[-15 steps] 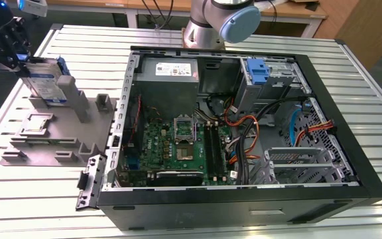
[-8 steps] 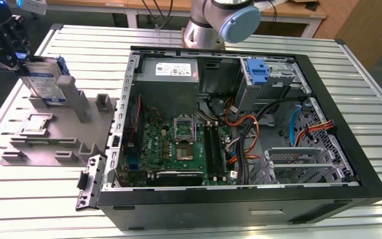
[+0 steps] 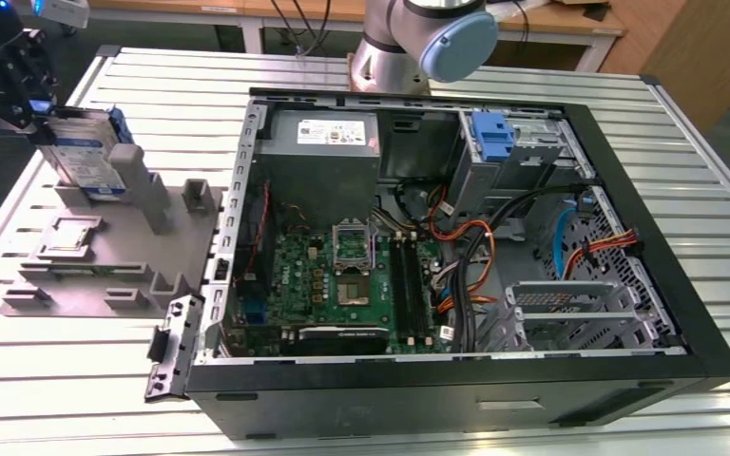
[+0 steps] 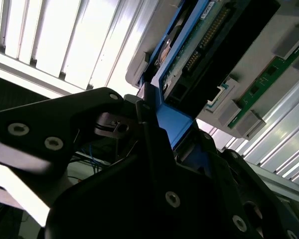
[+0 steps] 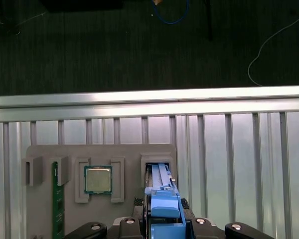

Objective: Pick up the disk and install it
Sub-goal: 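Pick up the disk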

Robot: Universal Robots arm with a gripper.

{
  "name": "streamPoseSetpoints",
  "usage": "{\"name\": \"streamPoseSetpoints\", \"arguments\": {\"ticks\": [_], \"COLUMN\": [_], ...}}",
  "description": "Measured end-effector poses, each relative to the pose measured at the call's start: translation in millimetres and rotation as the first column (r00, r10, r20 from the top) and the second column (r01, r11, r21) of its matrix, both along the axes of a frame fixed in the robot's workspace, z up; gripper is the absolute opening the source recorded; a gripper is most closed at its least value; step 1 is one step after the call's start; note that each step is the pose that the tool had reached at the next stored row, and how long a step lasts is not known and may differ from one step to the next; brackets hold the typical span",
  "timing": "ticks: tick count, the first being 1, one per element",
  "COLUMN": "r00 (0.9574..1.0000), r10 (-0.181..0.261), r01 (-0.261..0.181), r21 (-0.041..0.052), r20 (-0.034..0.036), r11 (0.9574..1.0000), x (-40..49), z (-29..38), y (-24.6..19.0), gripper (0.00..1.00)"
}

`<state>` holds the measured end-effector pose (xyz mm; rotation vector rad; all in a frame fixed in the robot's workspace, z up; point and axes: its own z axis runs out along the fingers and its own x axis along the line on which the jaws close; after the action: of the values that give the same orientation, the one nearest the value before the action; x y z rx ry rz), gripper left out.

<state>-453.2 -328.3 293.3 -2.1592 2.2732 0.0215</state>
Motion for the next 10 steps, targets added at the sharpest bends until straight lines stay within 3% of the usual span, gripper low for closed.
{"name": "streamPoseSetpoints", "arguments": {"ticks": [2, 3, 10], "r00": [1.0, 1.0, 1.0], "r10": [0.0, 0.0, 0.0], "r01": [0.0, 0.0, 0.0], "r21": [-0.0001, -0.0001, 0.0], "r20": [-0.0001, 0.0005, 0.0016], "r11": [1.0, 1.0, 1.0], "x": [0.0, 0.0, 0.0], "z": [0.0, -0.4, -2.4], "y": [0.0, 0.0, 0.0], "gripper": [0.38, 0.44, 0.44]}}
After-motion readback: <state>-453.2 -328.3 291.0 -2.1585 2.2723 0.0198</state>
